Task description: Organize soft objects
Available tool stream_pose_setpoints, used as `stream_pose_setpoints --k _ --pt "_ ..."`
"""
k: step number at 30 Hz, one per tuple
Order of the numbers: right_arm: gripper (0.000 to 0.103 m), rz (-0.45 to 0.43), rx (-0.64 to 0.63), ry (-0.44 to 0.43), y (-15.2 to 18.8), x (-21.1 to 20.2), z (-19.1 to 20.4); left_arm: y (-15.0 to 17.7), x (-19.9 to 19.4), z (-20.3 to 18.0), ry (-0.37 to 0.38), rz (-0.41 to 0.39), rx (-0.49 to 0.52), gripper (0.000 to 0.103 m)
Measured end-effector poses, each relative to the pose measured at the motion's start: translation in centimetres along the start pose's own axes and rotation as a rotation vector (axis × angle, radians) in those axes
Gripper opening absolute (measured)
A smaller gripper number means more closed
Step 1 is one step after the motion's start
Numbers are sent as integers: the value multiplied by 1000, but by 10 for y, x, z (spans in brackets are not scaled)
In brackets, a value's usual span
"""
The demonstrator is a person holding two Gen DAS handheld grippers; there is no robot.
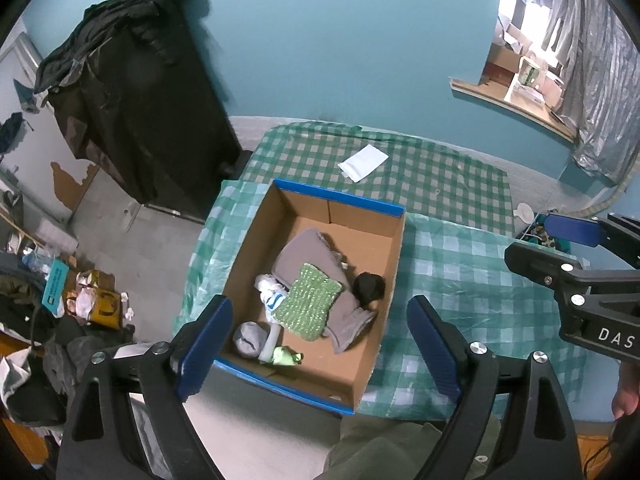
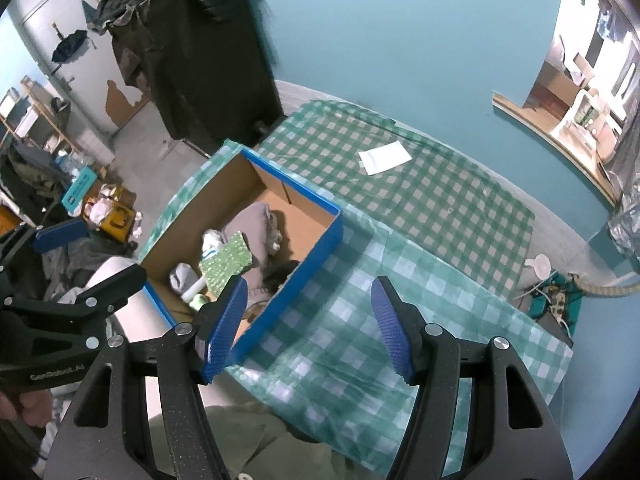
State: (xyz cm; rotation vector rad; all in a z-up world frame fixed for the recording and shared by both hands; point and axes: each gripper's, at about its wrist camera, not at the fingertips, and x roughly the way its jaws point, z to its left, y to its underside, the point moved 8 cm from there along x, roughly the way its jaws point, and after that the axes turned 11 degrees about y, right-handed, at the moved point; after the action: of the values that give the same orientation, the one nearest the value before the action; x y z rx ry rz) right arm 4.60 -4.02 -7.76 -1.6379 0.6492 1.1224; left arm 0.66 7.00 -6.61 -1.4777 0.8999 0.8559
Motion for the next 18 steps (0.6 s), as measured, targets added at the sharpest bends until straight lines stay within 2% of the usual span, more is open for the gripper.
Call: stream_pose_setpoints --k 2,18 --pt "64 -1 4 -3 1 -1 -2 0 -2 -2 -2 -4 1 93" --pt "64 5 5 -1 3 -4 -9 2 0 -7 -9 12 -3 94"
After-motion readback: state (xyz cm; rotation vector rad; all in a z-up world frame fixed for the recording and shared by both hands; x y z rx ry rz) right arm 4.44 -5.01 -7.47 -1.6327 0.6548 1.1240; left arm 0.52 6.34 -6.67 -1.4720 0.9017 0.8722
